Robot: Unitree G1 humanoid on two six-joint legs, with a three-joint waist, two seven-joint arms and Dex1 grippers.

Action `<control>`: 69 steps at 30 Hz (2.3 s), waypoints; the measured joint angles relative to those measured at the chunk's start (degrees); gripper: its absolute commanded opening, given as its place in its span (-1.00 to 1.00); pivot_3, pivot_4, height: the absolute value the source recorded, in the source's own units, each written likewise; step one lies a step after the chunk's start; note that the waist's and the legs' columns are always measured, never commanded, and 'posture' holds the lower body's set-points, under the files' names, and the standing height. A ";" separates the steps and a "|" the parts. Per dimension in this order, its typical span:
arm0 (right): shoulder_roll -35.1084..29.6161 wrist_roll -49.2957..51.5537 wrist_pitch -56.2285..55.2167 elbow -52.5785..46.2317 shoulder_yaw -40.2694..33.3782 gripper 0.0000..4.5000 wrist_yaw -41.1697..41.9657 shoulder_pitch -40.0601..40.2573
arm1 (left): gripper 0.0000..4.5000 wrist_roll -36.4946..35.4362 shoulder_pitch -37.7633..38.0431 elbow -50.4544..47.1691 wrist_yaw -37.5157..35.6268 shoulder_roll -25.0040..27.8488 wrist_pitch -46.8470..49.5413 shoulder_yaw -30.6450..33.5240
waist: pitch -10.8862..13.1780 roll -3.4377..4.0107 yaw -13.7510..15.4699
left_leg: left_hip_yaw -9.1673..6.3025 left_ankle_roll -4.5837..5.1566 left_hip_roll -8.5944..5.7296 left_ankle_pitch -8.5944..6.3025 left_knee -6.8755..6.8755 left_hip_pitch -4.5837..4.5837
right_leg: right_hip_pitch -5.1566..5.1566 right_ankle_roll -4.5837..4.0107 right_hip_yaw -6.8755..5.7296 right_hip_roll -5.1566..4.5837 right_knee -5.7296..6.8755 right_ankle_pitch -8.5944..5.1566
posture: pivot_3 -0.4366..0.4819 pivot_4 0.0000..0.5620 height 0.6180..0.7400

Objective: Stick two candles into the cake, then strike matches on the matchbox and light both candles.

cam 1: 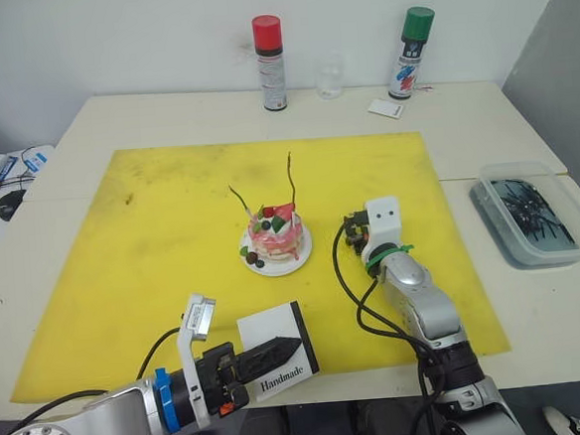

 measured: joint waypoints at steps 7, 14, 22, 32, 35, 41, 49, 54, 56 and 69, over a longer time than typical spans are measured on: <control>-1.05 0.91 0.05 0.36 -0.28 -0.98 2.85 -0.37 | -1.00 -0.02 -3.41 0.07 0.73 -1.42 -1.15 -1.13 | -0.01 -0.02 0.02 | 0.01 0.00 0.01 0.00 -0.01 0.00 | 0.01 -0.05 -0.02 0.02 0.00 -0.03 | -0.05 -0.47 1.00; -19.50 13.10 12.63 -13.07 -0.48 -0.98 24.29 -0.46 | -1.00 8.90 -8.00 -1.49 1.02 -0.54 0.95 -1.96 | 0.25 0.33 0.26 | 0.20 0.09 -0.16 -0.05 -0.05 -0.11 | -0.01 0.05 0.09 0.19 -0.09 0.03 | -0.05 -0.47 1.00; -50.52 29.06 17.46 -30.27 -4.26 -0.98 56.01 -1.35 | -1.00 23.71 -16.43 0.54 2.04 -8.77 1.09 -6.84 | 0.26 0.36 0.02 | 0.15 0.14 -0.01 -0.10 -0.10 -0.07 | 0.02 0.16 -0.02 0.74 -0.05 -0.10 | -0.05 -0.47 1.00; -49.63 22.00 4.71 -34.97 2.50 -0.98 56.77 0.09 | -1.00 26.27 -24.28 3.04 6.38 -19.08 2.05 -9.80 | 0.26 0.34 0.20 | -0.01 0.11 -0.08 -0.09 0.01 -0.12 | 0.05 0.29 -0.07 0.69 -0.02 0.05 | -0.05 -0.47 1.00; -49.35 20.43 4.01 -36.15 3.86 -0.98 55.84 0.66 | -1.00 26.88 -26.46 4.00 7.55 -20.93 2.34 -10.44 | 0.26 0.34 0.21 | 0.00 0.10 -0.13 -0.07 0.10 -0.11 | 0.08 0.41 -0.07 0.69 -0.01 0.12 | -0.05 -0.47 1.00; -49.09 17.57 3.83 -36.14 5.09 -0.98 54.10 0.31 | -1.00 27.07 -28.43 5.45 8.33 -22.61 3.30 -10.41 | 0.26 0.34 0.17 | 0.02 0.08 -0.10 -0.06 0.20 -0.08 | 0.11 0.48 -0.03 0.73 0.01 0.20 | -0.05 -0.47 1.00; -49.03 16.00 3.83 -36.05 5.70 -0.98 53.64 0.50 | -1.00 27.12 -28.56 5.50 8.37 -23.86 4.35 -10.34 | 0.26 0.34 0.25 | 0.00 0.08 -0.10 -0.06 0.19 -0.09 | 0.11 0.42 -0.04 0.73 0.01 0.21 | -0.05 -0.47 1.00; -49.01 15.46 3.70 -35.93 5.71 -0.98 53.67 0.42 | -1.00 27.55 -28.51 5.53 8.54 -24.54 4.40 -10.34 | 0.26 0.33 0.21 | 0.01 0.08 -0.10 -0.05 0.21 -0.08 | 0.13 0.43 -0.06 0.74 0.03 0.21 | -0.05 -0.47 1.00; -49.02 15.13 3.37 -35.70 5.71 -0.98 53.73 0.42 | -1.00 27.79 -28.51 5.53 8.54 -24.82 4.42 -10.34 | 0.26 0.33 0.21 | 0.01 0.08 -0.10 -0.05 0.22 -0.08 | 0.13 0.43 -0.05 0.74 0.04 0.21 | -0.05 -0.47 1.00; -49.10 14.33 2.11 -33.71 6.23 -0.98 53.83 -0.47 | -1.00 28.41 -28.51 5.53 8.75 -25.01 4.42 -10.14 | 0.26 0.33 0.22 | 0.00 0.08 -0.10 -0.05 0.23 -0.08 | 0.13 0.41 -0.05 0.75 0.04 0.23 | -0.05 -0.47 1.00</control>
